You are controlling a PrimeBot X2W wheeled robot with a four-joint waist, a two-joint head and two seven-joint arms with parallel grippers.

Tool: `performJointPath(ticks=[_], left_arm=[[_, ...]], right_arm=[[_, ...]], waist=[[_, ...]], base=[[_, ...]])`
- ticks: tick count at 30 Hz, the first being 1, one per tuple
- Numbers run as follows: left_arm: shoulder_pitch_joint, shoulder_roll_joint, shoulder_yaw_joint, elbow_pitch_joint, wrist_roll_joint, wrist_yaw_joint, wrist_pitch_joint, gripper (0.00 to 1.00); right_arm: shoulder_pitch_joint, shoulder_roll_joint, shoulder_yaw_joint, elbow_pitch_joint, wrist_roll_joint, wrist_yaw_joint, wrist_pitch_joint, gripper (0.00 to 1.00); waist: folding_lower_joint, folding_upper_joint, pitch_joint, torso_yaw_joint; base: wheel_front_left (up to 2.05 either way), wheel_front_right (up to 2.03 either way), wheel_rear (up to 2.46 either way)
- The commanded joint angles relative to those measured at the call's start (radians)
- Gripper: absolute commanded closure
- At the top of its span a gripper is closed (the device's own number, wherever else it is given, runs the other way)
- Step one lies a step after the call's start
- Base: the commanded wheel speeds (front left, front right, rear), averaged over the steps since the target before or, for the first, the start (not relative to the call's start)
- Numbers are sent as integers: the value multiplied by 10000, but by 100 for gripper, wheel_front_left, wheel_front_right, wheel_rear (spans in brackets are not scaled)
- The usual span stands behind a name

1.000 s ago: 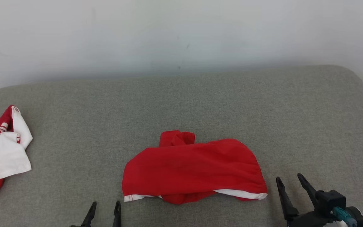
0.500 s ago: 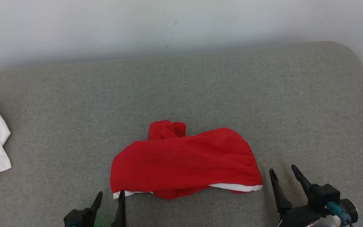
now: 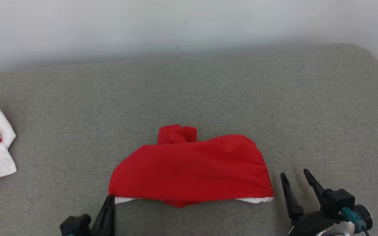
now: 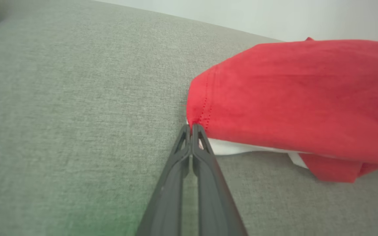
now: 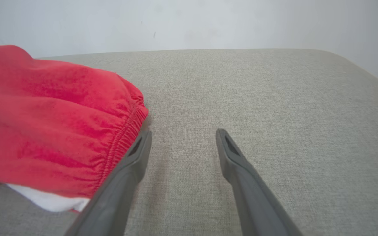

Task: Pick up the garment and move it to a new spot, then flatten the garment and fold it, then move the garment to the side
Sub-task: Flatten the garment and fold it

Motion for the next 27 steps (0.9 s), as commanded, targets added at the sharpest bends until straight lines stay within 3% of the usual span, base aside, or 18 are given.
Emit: performJointPath(ticks=[1,10,24,25,26,27], left_arm=[[328,-1,84,-48,57,72,-31,100],[715,1,471,-170,402,155,-31,100],[729,2,615,-347,613,343,-31,100],[719,4,623,-386,632,394,-31,45],[717,-4,617,-402,614,398,-31,0],[697,-3,628,-469,661,434,-31,0]], right_arm=[[106,58,-7,1,62,-23,-3,0],[122,257,204,-18,112,-23,-3,0],[451,268,758,-453,594,-23,-3,0],[476,257,861,-509,645,-23,-3,0],[507,238,985,-553,703,-23,-3,0],[531,206,1057,-576,747,-23,-3,0]], waist=[[-1,0,-129,154],[-1,0,-269,387],[-1,0,-296,183],[-1,0,-288,180],[-1,0,-291,182],[-1,0,-290,187]], base=[[0,0,0],[0,0,0],[0,0,0],[0,0,0],[0,0,0],[0,0,0]])
